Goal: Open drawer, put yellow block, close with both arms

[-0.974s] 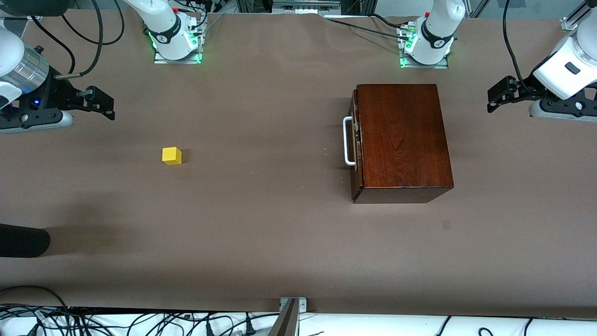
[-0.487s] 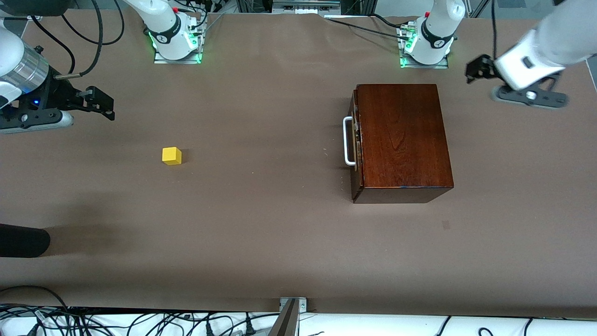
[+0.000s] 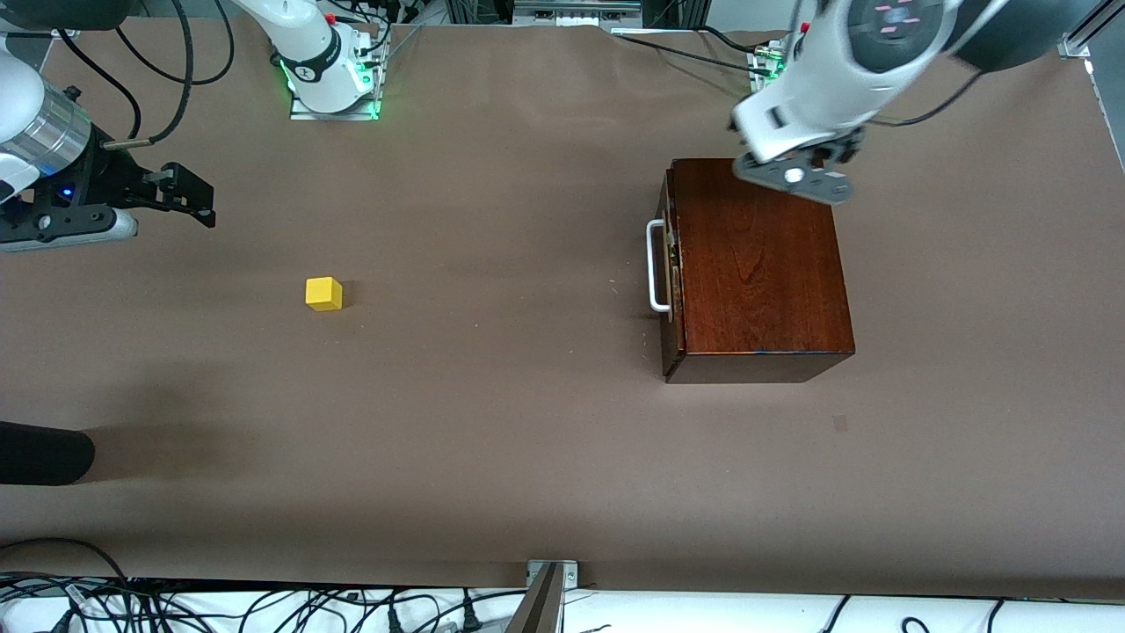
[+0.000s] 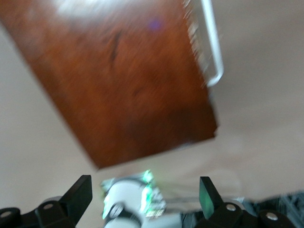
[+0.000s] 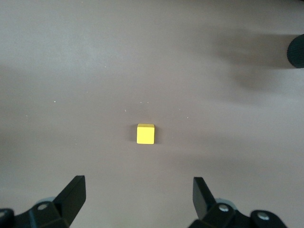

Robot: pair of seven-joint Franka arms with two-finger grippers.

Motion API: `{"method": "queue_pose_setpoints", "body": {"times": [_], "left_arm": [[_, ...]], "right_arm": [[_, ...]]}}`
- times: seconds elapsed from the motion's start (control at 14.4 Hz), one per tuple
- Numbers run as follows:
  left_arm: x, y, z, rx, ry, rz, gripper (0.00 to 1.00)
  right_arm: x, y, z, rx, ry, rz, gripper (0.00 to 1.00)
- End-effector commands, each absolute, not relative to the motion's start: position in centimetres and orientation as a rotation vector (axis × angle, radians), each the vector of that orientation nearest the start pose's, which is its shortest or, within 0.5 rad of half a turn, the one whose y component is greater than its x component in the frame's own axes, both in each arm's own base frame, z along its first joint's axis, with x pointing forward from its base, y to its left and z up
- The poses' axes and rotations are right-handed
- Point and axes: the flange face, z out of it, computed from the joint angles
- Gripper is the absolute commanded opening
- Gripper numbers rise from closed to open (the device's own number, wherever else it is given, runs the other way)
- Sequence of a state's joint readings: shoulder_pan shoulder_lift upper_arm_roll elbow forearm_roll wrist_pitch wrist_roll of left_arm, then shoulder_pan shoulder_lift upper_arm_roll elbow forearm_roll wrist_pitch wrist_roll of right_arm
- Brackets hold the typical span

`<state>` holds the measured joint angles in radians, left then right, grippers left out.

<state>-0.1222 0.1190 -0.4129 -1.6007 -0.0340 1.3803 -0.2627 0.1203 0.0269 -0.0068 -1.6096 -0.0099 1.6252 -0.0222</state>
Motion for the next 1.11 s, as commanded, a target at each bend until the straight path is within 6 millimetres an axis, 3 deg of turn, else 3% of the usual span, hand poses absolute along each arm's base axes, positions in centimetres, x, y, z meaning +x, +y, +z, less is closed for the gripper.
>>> {"method": "queue_pose_setpoints", "body": {"times": [0.0,0.21,0.42,0.63,0.83,1.04], "left_arm": [[50.4,-31.0,50.6,-3.082,0.282,0.473,1.00],[51.4,-34.9,46.1,-3.038,0.209,0.417,1.00],[50.7,-38.9,41.9,-2.997,0.160,0.339,1.00],[50.0,-41.4,38.5,-2.990,0.068,0.314,1.00],[49.5,-42.7,34.6,-2.871,0.142,0.222,1.00],[48.9,-43.9,32.5,-2.836,0.095,0.170,1.00]], "right_arm": [[56.6,6.2,60.0,-3.138,-0.193,0.007,1.00],[56.7,6.0,59.8,-3.136,-0.188,0.010,1.00],[56.8,6.1,59.8,-3.134,-0.190,0.000,1.00],[56.9,6.1,59.9,-3.137,-0.190,-0.012,1.00],[57.0,6.3,60.0,-3.141,-0.196,-0.032,1.00],[57.0,6.3,60.0,-3.139,-0.196,-0.032,1.00]]}}
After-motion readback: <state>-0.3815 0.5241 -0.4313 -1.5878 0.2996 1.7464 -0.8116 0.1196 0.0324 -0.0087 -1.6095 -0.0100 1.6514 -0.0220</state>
